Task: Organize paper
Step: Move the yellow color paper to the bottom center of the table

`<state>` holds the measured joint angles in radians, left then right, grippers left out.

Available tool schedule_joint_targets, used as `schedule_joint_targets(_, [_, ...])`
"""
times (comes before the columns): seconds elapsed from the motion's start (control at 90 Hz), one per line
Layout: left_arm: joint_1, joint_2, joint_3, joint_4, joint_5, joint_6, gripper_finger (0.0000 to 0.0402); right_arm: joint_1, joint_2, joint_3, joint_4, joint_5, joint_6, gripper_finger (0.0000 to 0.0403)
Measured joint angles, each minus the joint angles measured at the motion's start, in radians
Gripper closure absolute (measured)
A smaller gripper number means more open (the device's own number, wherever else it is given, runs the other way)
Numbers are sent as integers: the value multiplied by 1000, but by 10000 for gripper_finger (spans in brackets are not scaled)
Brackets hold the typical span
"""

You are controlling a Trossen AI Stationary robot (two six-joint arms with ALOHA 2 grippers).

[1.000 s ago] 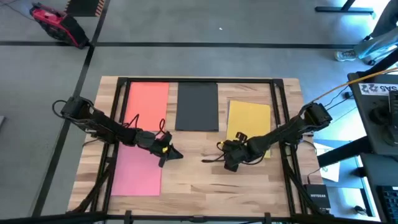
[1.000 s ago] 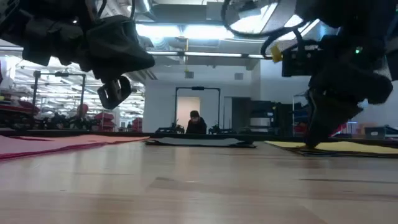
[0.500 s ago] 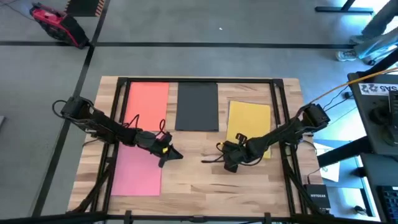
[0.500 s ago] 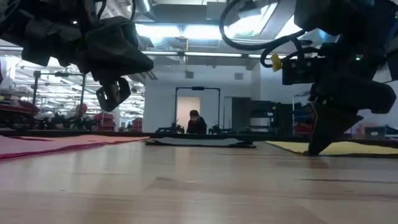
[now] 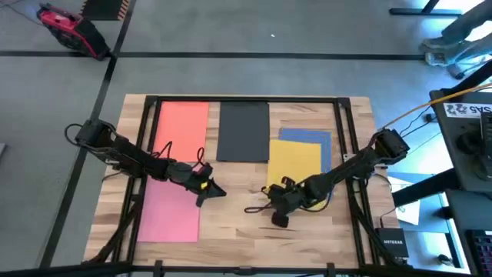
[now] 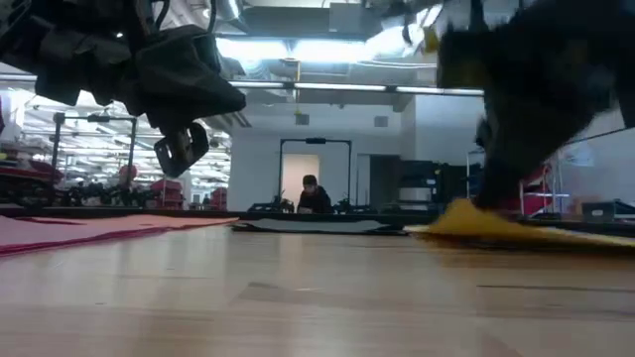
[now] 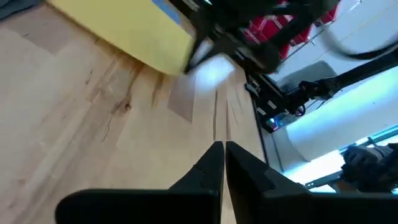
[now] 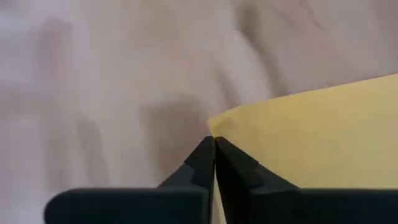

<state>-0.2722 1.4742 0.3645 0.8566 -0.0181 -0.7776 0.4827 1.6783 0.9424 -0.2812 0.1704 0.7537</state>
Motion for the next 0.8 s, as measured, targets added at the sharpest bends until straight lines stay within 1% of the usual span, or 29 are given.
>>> schedule_joint_targets(0.333, [14,0,0,0,0,-9,402,21,4,90,122,-34,1,403])
schedule_joint_targets(0.5, [41,-2,0,32,0,-26,402,22,19,134,184,-85,9,403])
schedule_joint_targets(0.633, [72,-2,0,77,0,-22,402,22,90,223,185,-155,4,403])
schedule_joint_targets(0.8, [101,-2,0,84,-1,-26,402,28,242,382,185,-228,-42,403])
